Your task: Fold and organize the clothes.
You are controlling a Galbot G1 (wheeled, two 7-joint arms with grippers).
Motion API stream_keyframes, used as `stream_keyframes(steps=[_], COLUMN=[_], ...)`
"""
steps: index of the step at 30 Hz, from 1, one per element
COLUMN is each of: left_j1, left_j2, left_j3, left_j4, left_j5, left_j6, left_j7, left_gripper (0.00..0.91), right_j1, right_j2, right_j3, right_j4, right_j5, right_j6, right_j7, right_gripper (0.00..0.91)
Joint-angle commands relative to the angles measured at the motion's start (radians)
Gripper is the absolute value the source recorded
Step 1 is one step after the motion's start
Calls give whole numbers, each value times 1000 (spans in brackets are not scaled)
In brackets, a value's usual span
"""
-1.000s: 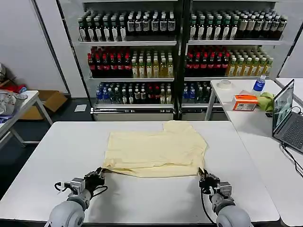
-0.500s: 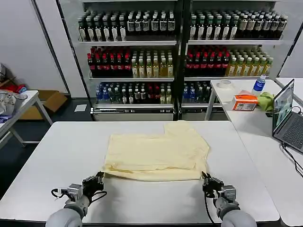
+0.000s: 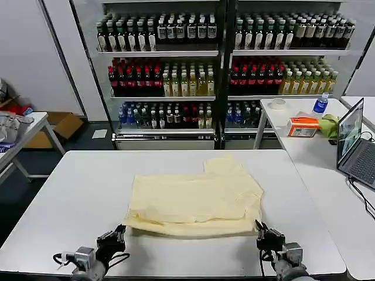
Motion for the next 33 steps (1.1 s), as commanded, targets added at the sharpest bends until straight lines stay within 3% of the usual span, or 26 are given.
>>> stream_keyframes(steps=[1, 13, 14, 15, 16, 17, 19, 20, 21, 22, 33], left_j1=[214, 211, 211, 211, 214, 217, 224, 227, 227, 230, 272], left_j2=[-5, 12, 13, 12, 11, 10, 8, 7, 6, 4, 14], left_j3=[-45, -46, -46, -47, -48, -49, -51, -51, -52, -53, -148], left_j4=[-88, -38, -41, -43, -46, -55, -67, -73, -78, -87, -205], left_j5=[46, 51, 50, 50, 50, 50, 51, 53, 54, 56, 37], left_j6=[-27, -27, -27, -27, -26, -25, -20, -15, -11, -8, 14], left_j7=[-5, -10, -11, -11, -11, -10, -7, -6, -6, -7, -24], left_gripper=[10, 10, 10, 10, 10, 10, 10, 91, 363, 907, 907], right_j1=[-185, -198, -200, -202, -204, -206, -212, -214, -215, -215, -198], right_j2=[1, 2, 5, 7, 7, 7, 7, 6, 5, 3, -27], right_j3=[45, 32, 28, 27, 23, 23, 25, 27, 31, 39, 120], right_j4=[125, 70, 72, 74, 83, 85, 100, 106, 110, 121, 235], right_j5=[-54, -108, -110, -110, -110, -110, -109, -109, -109, -108, -58], right_j6=[3, -34, -38, -42, -49, -48, -47, -46, -44, -38, -2], right_j7=[1, 12, 12, 12, 10, 10, 7, 6, 6, 5, 5], right_gripper=[0, 0, 30, 161, 453, 907, 907, 907, 907, 907, 907])
